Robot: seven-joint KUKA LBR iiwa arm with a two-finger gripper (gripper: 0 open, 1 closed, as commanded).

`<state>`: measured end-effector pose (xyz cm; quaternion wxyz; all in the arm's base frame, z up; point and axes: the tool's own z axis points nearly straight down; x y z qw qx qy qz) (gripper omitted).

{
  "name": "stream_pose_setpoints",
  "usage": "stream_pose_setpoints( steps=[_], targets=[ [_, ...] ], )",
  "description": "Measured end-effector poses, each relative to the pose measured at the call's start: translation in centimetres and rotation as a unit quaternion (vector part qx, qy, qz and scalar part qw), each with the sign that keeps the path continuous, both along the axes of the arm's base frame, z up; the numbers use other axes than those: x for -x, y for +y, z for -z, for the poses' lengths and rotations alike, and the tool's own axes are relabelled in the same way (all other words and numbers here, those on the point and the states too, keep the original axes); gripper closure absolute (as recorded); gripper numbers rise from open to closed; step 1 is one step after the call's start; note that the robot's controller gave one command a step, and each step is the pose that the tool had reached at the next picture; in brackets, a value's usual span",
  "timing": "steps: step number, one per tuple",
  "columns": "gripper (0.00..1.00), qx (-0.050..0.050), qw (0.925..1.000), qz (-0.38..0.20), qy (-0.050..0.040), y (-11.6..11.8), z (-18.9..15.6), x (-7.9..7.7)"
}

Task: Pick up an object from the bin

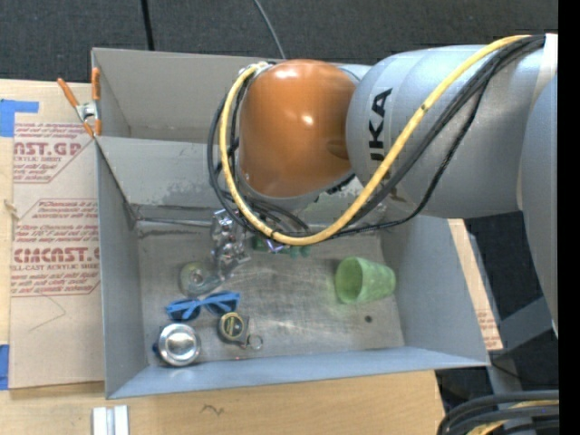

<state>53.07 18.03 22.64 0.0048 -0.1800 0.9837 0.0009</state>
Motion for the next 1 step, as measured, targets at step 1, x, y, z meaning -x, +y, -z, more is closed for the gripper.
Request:
stream_pose_setpoints(
  steps=[1],
  targets=[
    [0.00,0.001,1.0000,0.001,0.0034,-0.07,0.39,0.12]
  ],
)
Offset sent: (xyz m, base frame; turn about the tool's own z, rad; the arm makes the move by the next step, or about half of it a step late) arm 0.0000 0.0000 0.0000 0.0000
